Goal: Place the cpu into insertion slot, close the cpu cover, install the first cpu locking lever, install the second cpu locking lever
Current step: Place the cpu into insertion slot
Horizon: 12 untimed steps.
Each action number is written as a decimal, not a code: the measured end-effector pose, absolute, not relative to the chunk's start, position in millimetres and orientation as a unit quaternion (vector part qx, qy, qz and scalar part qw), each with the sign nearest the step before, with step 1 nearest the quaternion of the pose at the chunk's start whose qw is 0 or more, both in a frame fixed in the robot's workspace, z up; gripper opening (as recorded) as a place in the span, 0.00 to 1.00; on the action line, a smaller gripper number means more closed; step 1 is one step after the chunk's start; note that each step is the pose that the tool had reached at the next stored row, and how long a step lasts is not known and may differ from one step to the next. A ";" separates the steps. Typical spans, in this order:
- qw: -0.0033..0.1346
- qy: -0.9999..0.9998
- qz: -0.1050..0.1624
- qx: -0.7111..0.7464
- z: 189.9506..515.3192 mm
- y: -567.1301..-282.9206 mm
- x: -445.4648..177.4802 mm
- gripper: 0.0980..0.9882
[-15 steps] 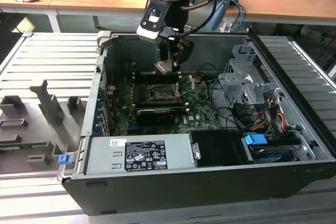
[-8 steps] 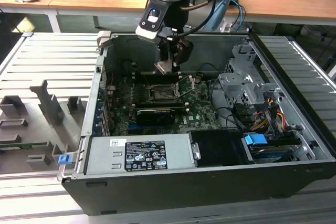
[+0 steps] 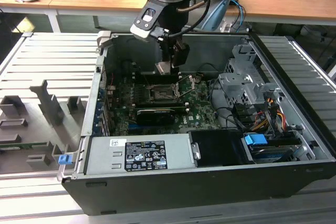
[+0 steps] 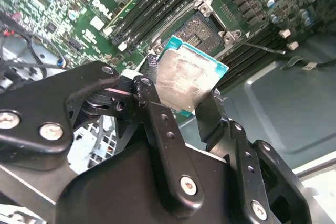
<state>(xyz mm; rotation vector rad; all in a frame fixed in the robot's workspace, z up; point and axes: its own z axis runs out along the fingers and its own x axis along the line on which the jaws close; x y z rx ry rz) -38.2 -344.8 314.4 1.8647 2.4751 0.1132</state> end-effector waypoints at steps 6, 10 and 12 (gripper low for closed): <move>0.022 0.771 0.036 0.635 312.0 -344.8 -38.2 0.49; 0.022 0.768 0.036 0.640 310.4 -344.8 -38.2 0.49; 0.022 0.767 0.035 0.640 308.9 -344.8 -38.2 0.49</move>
